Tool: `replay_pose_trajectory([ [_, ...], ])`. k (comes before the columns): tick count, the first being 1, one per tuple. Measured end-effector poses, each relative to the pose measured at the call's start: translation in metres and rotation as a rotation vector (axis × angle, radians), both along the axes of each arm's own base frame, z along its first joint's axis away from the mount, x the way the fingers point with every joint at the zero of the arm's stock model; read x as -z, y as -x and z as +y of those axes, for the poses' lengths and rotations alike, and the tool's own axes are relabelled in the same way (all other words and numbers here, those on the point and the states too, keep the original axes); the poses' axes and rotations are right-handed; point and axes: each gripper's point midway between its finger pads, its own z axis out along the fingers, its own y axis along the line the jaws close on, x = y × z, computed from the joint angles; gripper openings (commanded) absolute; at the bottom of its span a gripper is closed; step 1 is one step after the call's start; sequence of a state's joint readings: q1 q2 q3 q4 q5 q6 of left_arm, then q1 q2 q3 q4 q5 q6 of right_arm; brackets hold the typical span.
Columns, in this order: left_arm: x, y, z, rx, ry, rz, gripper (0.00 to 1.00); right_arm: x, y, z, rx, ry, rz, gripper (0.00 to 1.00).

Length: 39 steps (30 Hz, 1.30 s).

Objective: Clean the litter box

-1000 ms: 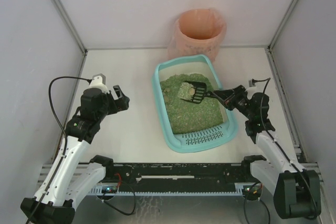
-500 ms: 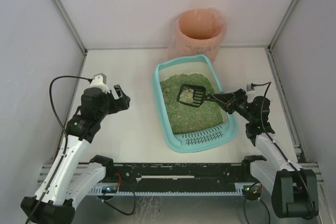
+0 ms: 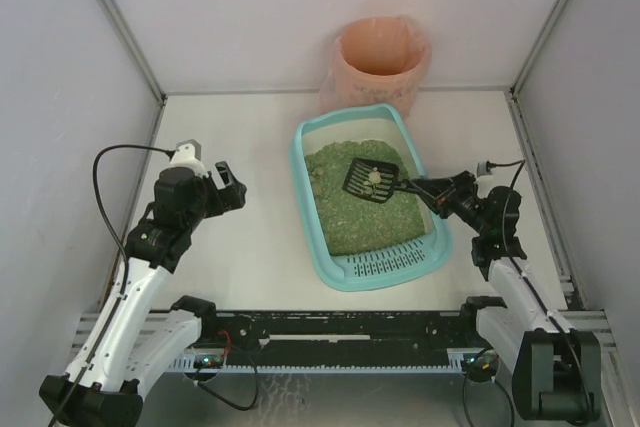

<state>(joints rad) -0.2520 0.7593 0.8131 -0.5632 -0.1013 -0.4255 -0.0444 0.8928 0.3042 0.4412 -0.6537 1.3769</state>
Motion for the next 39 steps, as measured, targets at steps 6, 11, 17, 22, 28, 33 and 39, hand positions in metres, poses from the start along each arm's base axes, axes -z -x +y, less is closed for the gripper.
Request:
replay_pose_trajectory([
  [6,0.002,-0.001,0.000,0.000,-0.002,0.006,0.92,-0.006,0.002,-0.004,0.013,0.013,-0.013,0.00],
  [11,0.002,0.000,0.002,-0.009,-0.008,0.006,0.92,-0.010,0.003,0.004,-0.029,0.037,-0.014,0.00],
  [17,0.004,0.001,0.007,-0.030,-0.022,0.015,0.92,-0.007,-0.001,-0.009,0.012,0.038,0.004,0.00],
  [22,0.004,0.002,0.010,-0.046,-0.032,0.015,0.92,0.004,0.002,-0.005,-0.021,0.021,0.051,0.00],
  [28,0.004,0.002,0.012,-0.056,-0.037,0.014,0.92,0.000,0.002,0.009,-0.083,0.012,0.055,0.00],
  [33,0.004,0.002,0.014,-0.061,-0.038,0.014,0.93,-0.001,-0.005,-0.002,-0.029,0.006,0.056,0.00],
  [39,0.003,0.002,0.016,-0.072,-0.040,0.009,0.93,-0.005,-0.002,0.005,-0.070,0.007,0.051,0.00],
])
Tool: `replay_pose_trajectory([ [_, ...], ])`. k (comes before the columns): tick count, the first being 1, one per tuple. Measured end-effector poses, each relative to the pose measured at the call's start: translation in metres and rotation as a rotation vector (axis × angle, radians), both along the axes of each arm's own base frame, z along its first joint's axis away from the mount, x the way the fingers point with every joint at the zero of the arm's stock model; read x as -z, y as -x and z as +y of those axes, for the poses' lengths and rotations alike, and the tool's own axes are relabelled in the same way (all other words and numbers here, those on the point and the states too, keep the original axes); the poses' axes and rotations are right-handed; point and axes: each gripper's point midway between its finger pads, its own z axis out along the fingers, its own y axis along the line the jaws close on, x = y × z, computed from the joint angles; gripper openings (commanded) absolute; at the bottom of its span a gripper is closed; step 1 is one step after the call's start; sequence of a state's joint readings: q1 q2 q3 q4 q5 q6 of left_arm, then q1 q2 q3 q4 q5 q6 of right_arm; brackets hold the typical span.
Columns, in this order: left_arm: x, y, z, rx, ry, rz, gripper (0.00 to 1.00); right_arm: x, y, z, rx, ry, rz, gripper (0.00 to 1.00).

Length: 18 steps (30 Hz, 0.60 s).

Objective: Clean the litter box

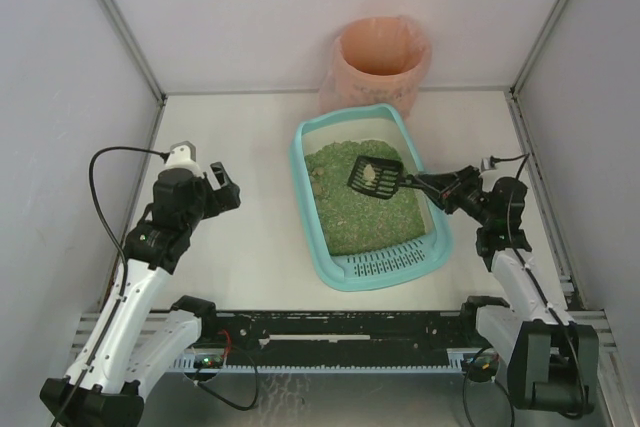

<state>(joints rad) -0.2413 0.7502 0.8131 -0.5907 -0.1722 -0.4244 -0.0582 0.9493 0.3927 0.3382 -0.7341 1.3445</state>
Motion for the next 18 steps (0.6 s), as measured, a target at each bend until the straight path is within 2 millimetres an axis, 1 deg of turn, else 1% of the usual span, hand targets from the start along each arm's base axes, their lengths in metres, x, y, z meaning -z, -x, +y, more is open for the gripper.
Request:
replay_pose_trajectory([
  [2,0.000,0.000,0.000,-0.002,0.000,-0.001,0.93,-0.001,-0.003,-0.006,0.034,0.004,-0.006,0.00],
  [3,-0.001,0.000,0.001,-0.002,0.001,-0.002,0.93,-0.002,-0.004,-0.005,0.033,0.011,-0.010,0.00],
  [5,-0.001,0.000,0.001,-0.002,0.002,-0.005,0.93,-0.007,0.000,0.006,-0.014,0.027,-0.027,0.00],
  [7,-0.001,0.000,0.001,-0.003,0.003,-0.006,0.92,-0.013,0.002,0.008,-0.029,0.040,-0.043,0.00],
  [9,-0.001,0.000,0.002,-0.005,0.003,-0.006,0.93,-0.014,-0.001,-0.002,0.014,0.042,-0.043,0.00],
  [11,-0.002,0.001,0.002,-0.007,0.004,-0.009,0.93,-0.015,-0.004,-0.006,0.034,0.044,-0.045,0.00],
  [13,-0.004,0.001,0.002,-0.007,0.006,-0.017,0.93,-0.015,-0.004,0.002,-0.001,0.044,-0.040,0.00],
  [15,-0.006,0.002,0.002,-0.006,0.012,-0.024,0.93,-0.016,-0.004,0.005,-0.020,0.045,-0.034,0.00],
  [18,-0.006,0.002,0.002,-0.003,0.017,-0.024,0.93,-0.015,-0.006,-0.002,0.009,0.048,-0.019,0.00],
])
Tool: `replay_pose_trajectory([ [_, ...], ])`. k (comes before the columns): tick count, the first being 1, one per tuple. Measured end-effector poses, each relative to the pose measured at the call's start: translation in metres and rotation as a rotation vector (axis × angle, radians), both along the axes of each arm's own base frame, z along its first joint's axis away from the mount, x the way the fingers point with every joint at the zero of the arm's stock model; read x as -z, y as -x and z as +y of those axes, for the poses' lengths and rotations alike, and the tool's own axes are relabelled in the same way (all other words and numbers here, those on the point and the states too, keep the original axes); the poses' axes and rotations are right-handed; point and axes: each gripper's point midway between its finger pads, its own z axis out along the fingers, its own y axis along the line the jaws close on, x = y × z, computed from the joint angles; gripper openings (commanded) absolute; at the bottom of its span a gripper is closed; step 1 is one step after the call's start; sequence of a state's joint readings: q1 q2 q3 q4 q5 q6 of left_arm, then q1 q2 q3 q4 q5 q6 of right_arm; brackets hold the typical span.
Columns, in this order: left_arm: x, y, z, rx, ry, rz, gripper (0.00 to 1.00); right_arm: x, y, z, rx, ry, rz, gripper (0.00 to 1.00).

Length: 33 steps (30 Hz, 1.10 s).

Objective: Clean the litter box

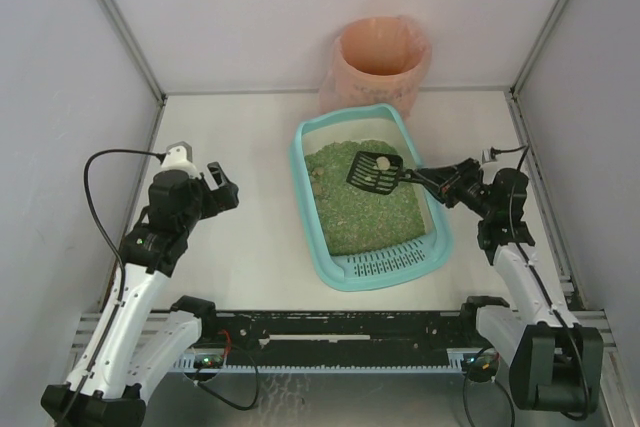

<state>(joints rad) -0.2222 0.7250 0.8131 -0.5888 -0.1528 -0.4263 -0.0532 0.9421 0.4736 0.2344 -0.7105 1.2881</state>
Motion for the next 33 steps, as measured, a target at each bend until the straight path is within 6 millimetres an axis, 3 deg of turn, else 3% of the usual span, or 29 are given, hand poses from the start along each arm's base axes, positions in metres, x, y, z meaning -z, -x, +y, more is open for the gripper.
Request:
replay_pose_trajectory([
  [6,-0.001,0.000,-0.004,0.013,0.017,-0.002,0.93,-0.009,-0.003,0.008,-0.034,-0.001,-0.004,0.00],
  [10,0.005,0.004,-0.005,0.021,0.024,0.003,0.93,-0.024,-0.014,-0.004,0.025,0.005,-0.013,0.00],
  [16,0.016,0.011,-0.006,0.028,0.034,0.017,0.93,-0.084,-0.049,-0.016,0.100,0.037,-0.107,0.00],
  [19,0.015,0.011,-0.006,0.029,0.035,0.016,0.93,-0.112,-0.078,-0.025,0.159,0.050,-0.152,0.00],
  [23,0.015,0.011,-0.006,0.029,0.035,0.015,0.93,-0.132,-0.123,-0.040,0.257,0.086,-0.193,0.00],
  [29,0.014,0.011,-0.006,0.028,0.036,0.008,0.93,-0.140,-0.214,-0.066,0.404,0.219,-0.250,0.00],
  [33,0.013,0.012,-0.006,0.028,0.037,0.004,0.93,-0.140,-0.265,-0.074,0.439,0.368,-0.302,0.00],
])
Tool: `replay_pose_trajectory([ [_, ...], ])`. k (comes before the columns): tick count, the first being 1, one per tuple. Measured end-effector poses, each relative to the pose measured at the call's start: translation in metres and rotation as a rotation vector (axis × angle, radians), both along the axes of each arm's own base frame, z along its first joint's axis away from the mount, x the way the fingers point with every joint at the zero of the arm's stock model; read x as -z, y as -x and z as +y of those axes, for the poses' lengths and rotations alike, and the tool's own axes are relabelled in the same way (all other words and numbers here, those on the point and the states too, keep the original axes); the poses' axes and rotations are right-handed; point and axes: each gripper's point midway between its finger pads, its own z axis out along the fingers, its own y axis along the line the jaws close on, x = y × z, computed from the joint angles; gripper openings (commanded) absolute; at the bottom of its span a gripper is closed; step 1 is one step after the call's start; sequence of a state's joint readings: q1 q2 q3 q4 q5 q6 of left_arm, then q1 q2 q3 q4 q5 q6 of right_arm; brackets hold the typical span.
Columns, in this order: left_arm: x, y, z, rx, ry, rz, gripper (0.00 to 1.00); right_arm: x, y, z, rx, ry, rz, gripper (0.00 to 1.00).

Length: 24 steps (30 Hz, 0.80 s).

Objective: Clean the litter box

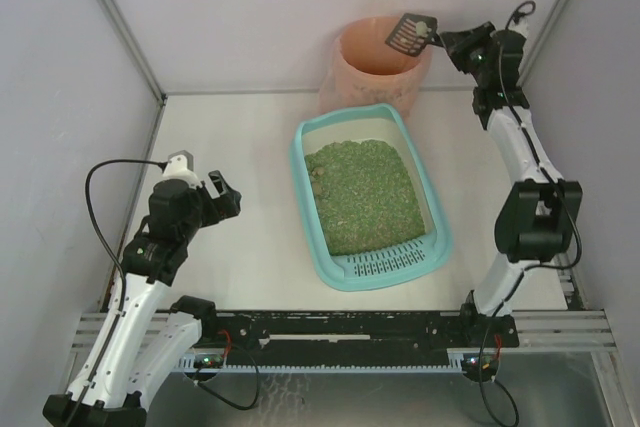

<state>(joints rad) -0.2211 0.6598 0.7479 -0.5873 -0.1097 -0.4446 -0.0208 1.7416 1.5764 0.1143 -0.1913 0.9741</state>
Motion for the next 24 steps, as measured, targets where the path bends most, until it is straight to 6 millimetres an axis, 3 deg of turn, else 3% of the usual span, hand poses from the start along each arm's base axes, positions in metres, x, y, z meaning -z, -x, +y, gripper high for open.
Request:
replay_pose_trajectory([
  [4,0.000,0.000,0.000,-0.001,0.000,-0.002,0.93,-0.004,-0.033,0.008,-0.008,0.182,-0.031,0.00],
  [9,-0.001,0.000,0.001,-0.002,0.000,-0.004,0.93,-0.010,-0.053,0.031,-0.041,0.495,-0.083,0.00],
  [18,-0.001,0.000,0.001,-0.002,0.000,-0.005,0.93,-0.004,-0.046,0.075,-0.101,1.023,-0.200,0.00],
  [24,-0.001,0.000,0.000,-0.002,0.000,-0.005,0.93,-0.005,-0.025,0.101,-0.113,1.386,-0.328,0.00],
])
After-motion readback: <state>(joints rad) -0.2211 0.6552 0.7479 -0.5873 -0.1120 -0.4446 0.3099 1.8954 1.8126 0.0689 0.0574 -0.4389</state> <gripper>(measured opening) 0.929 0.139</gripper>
